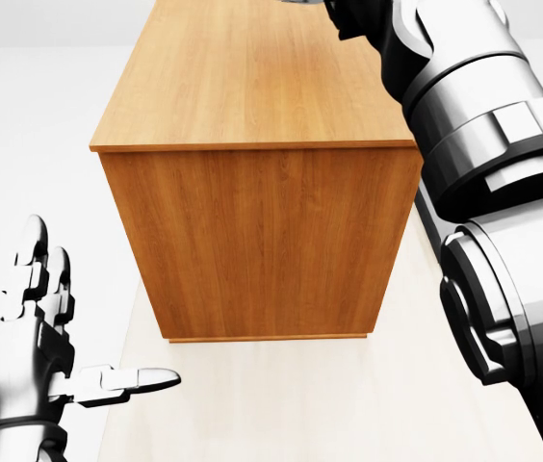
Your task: Put the bowl on the top of the cabinet.
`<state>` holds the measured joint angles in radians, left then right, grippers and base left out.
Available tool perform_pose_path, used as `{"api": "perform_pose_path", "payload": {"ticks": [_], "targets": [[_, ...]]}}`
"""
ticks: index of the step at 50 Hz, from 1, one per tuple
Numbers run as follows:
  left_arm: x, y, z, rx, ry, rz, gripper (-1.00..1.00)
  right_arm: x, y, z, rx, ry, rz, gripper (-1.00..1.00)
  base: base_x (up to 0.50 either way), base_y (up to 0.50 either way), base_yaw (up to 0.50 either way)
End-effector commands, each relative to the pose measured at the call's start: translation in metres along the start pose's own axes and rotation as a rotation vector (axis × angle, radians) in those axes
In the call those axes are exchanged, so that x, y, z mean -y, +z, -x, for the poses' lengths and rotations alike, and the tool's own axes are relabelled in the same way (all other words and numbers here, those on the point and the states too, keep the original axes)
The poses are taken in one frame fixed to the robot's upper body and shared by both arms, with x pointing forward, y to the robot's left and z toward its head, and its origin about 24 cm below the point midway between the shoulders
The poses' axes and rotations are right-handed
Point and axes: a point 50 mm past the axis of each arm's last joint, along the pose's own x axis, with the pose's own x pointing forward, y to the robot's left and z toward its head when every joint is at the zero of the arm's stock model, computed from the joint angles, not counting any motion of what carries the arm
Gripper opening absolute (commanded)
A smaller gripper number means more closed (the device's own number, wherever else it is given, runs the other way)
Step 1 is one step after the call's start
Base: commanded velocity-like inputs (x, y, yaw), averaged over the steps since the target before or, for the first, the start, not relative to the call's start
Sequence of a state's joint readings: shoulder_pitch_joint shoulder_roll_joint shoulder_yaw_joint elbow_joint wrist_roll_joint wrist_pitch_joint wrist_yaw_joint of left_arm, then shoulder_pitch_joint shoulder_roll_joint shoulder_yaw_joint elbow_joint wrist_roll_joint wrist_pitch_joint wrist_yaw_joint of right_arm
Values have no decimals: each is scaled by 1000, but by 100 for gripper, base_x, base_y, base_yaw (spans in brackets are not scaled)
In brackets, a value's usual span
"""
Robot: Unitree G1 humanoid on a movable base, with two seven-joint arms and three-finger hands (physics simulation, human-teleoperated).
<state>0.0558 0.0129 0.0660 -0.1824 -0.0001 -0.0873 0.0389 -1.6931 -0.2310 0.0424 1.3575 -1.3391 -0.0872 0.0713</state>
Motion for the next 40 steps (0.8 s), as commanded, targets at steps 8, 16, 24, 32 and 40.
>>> {"api": "perform_pose_path", "payload": {"ticks": [8, 16, 24, 32, 40], "targets": [[1, 0, 1, -1, -12, 1, 100, -14, 5, 0, 12, 1, 26, -100, 0, 0, 0], [1, 0, 1, 1, -13, 1, 100, -18, 4, 0, 11, 10, 31, -100, 0, 0, 0], [1, 1, 1, 2, -10, 2, 100, -21, 6, 0, 15, 16, 33, -100, 0, 0, 0], [0, 1, -1, 5, -4, 3, 100, -19, 7, 0, 16, 15, 39, -100, 0, 0, 0], [0, 0, -1, 0, -2, 3, 100, -21, 6, 0, 15, 47, 42, 100, 0, 0, 0]]}}
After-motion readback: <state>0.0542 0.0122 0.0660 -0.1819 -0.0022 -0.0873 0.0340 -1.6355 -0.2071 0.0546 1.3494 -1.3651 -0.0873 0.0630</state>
